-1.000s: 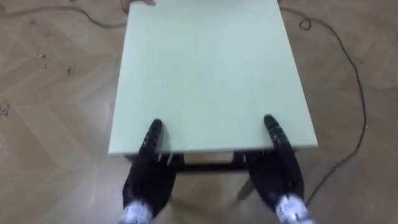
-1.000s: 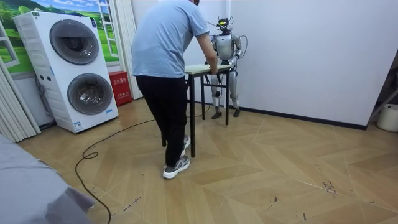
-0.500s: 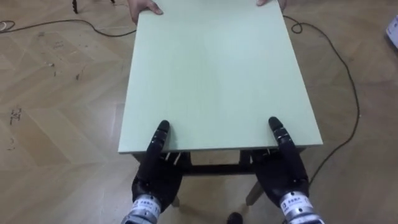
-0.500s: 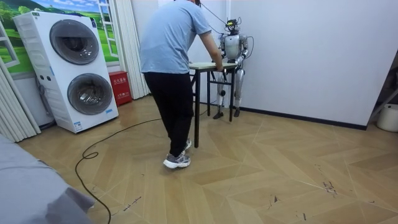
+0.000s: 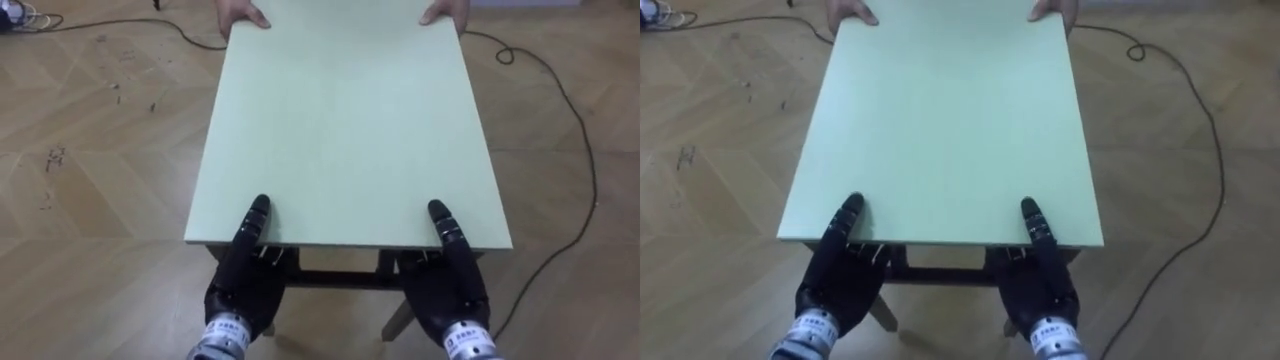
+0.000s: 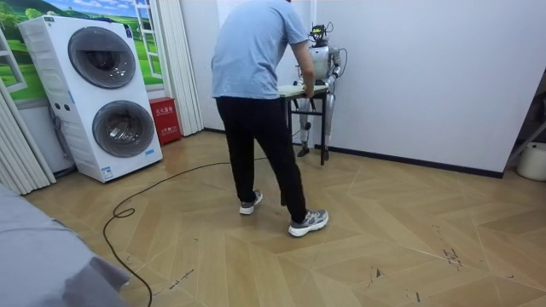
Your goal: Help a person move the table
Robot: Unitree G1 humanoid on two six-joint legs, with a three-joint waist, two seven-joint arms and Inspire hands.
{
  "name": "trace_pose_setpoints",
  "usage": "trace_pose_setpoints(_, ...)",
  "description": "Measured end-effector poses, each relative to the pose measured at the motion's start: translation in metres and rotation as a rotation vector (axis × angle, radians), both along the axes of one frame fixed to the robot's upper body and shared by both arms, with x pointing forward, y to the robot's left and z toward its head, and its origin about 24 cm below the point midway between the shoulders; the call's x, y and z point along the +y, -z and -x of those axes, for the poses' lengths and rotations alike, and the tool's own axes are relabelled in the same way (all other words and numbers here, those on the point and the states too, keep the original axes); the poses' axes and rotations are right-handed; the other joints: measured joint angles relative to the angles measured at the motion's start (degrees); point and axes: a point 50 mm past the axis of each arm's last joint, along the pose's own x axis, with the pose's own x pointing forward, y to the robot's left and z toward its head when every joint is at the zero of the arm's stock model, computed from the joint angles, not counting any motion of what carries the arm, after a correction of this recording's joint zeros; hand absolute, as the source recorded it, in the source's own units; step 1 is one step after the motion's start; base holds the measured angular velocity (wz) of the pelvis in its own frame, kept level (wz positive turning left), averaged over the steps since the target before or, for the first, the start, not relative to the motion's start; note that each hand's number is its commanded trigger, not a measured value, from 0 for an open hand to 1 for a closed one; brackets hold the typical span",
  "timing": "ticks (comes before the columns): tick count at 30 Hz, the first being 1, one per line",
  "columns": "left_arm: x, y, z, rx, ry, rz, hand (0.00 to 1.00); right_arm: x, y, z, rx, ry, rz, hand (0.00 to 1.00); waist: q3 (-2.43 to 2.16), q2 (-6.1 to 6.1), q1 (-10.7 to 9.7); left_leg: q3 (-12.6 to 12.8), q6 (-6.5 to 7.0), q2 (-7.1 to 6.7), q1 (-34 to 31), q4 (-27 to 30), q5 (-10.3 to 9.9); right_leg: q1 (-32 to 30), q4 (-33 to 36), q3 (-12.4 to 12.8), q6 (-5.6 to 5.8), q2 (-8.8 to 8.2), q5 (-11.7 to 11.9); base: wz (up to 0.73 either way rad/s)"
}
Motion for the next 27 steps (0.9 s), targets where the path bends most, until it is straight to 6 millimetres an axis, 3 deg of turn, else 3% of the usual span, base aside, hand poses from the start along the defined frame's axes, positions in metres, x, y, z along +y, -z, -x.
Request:
trace_pose_setpoints(4, -0.001, 0.0, 0.001, 0.003, 0.002, 0.002, 1.0, -0.002, -0.001, -0.001, -0.004, -0.002, 0.009, 1.0, 0.05, -0.43, 0.71, -0.24, -0.19, 0.11, 0.18, -0.28, -0.09, 0.92, -1.25, -0.3, -0.02, 0.34, 0.06, 0.07)
trace_pose_setpoints(14, 0.001, -0.002, 0.001, -0.016, -0.01, 0.005, 1.0, 0.0, -0.006, -0.005, -0.032, -0.023, 0.024, 1.0, 0.07, -0.69, 4.8, -1.68, -0.25, 0.08, 0.24, -0.75, -0.08, 2.04, -2.47, -0.12, -0.01, 0.56, 0.06, 0.1)
trace_pose_setpoints(18, 0.002, -0.003, 0.002, -0.023, -0.017, 0.006, 1.0, 0.001, -0.007, -0.007, -0.039, -0.031, 0.026, 1.0, 0.06, -0.68, 5.69, -3.66, -0.31, -0.12, -0.81, -0.58, -0.04, 2.49, -3.17, -0.73, 0.06, 0.55, 0.1, 0.25)
trace_pose_setpoints(22, 0.003, -0.002, 0.006, -0.024, -0.029, 0.008, 1.0, 0.002, -0.007, -0.007, -0.041, -0.042, 0.027, 1.0, 0.07, -0.59, 5.59, -5.01, -0.33, 0.06, -2.47, 1.17, -0.04, 3.35, -3.2, -3.76, 0.06, 0.51, 0.1, 0.46)
trace_pose_setpoints(27, 0.003, -0.002, 0.007, -0.018, -0.034, 0.018, 1.0, 0.002, -0.01, -0.011, -0.053, -0.052, 0.052, 1.0, 0.51, 0.45, 6.02, -5.26, -0.23, -0.03, -3.54, 2.18, 0.02, 4.54, -3.16, -6.42, 0.27, -0.1, -0.04, 0.44)
